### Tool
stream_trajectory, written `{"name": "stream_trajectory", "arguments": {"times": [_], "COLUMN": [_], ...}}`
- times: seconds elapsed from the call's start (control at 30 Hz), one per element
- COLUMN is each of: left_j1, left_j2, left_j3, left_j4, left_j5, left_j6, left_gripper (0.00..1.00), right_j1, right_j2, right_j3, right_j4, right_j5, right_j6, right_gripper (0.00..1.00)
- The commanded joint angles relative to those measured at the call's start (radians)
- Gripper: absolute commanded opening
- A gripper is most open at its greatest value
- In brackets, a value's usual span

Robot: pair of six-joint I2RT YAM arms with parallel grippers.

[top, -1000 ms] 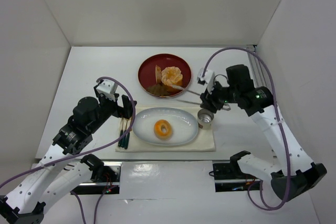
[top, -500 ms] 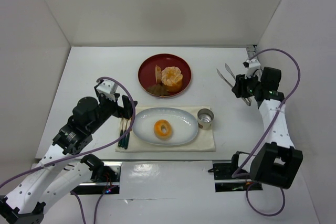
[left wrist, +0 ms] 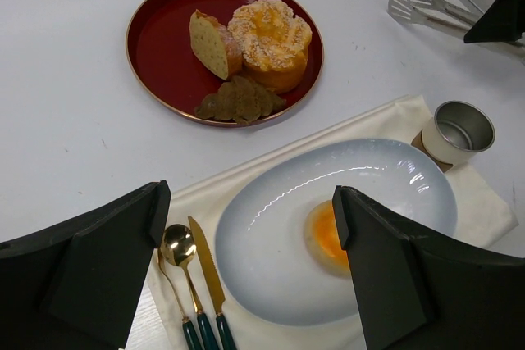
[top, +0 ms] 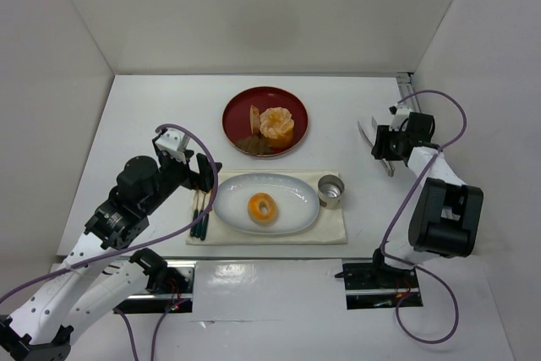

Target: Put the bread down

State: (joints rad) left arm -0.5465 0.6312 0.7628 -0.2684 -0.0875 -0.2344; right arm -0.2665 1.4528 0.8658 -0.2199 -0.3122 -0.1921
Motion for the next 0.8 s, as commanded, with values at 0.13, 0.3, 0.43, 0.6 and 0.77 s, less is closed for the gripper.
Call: {"name": "stream_trajectory", "arguments": {"times": [0.13, 0.3, 0.43, 0.6, 0.77], "left_j1": [-0.003, -0.003, -0.003, -0.003, -0.003], "left_j2": [-0.014, -0.005, -0.005, -0.005, 0.004], "left_j3": [-0.005, -0.005, -0.005, -0.005, -0.005], "left_j4": [0.051, 0.051, 0.051, 0.051, 0.051], "left_j5": [0.025, 0.025, 0.025, 0.025, 0.015], "left_j6": [0.018, 0.018, 0.018, 0.018, 0.018], "left_gripper": [1.00, 1.00, 1.00, 1.00, 1.00], "right_j1": [0.045, 0.046, 0.046, 0.046, 0.026], "right_j2": [0.144, 0.231, 0.264, 0.192, -0.032], "right_j3": [0.061, 0.097, 0.117, 0.108, 0.079], "right_j4": [0.068, 0.007, -0.035, -0.045, -0.065], "right_j5": [0.157, 0.167, 0.167, 0.154, 0.118], "right_j6": [0.037, 0.019, 0.000, -0.021, -0.061], "right_gripper": [0.58, 0.59, 0.67, 1.00, 1.00]}}
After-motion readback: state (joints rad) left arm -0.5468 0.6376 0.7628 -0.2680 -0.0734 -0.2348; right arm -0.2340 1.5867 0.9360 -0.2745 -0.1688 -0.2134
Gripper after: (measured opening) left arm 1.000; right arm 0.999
